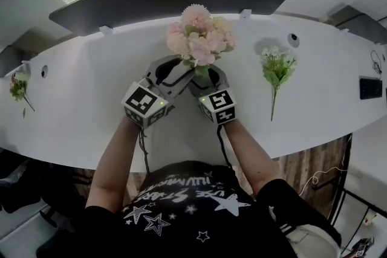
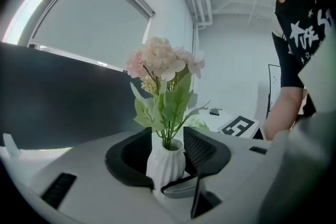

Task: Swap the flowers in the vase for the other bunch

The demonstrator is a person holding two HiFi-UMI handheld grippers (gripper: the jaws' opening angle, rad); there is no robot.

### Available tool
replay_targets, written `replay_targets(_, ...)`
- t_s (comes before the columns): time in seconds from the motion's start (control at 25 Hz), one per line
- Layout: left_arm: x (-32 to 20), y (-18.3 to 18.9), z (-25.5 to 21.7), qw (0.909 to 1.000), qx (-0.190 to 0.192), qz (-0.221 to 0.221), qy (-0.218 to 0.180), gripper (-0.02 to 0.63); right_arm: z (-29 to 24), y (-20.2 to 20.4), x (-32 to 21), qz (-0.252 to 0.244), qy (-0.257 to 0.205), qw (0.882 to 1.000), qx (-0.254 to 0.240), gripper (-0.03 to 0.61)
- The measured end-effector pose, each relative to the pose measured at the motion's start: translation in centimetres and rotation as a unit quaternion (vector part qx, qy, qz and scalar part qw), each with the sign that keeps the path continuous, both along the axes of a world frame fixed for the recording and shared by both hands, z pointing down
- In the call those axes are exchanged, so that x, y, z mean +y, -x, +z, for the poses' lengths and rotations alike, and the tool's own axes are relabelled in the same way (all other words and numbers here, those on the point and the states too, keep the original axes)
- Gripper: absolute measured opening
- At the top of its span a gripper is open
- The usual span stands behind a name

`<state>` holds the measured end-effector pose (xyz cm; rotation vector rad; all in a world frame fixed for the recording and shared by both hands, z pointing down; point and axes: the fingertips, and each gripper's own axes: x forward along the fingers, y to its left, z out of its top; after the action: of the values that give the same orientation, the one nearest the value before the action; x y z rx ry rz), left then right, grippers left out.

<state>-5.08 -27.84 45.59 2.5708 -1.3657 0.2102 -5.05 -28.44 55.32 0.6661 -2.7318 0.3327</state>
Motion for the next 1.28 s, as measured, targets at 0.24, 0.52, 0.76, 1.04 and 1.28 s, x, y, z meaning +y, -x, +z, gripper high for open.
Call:
replay_targets(0.24, -1.3, -0.6, 0.1, 1.0000, -0.006, -0.001, 0.003, 0.186, 0.0, 0.0, 0.0, -0.001, -0.001, 1.000, 0.002, 0.288)
replay_targets(0.52, -2.0, -0.9, 0.3, 0.9997, -0.021, 0.000, -0.012, 0.184, 0.1, -0.1, 0.0, 0.001, -0.002, 1.000, 0.005, 0.288)
replay_targets(0.76, -2.1, -0.9, 1.1, 0.9993, -0.035, 0.000, -0.016, 0.104, -0.1, 0.0, -0.1, 0.004, 0.000, 1.000, 0.000, 0.288)
replay_targets(1.04, -2.3, -0.6, 0.4, 0.9995, -0.020, -0.014, -0.020, 0.063, 0.2, 0.0, 0.0, 0.002, -0.003, 1.000, 0.008, 0.287)
replay_targets(1.28, -2.1, -0.3, -1.4, 0.9987, -0.006, -0.031, -0.040, 0.059, 0.3, -0.2, 0.0, 0.002, -0.008, 1.000, 0.003, 0.287)
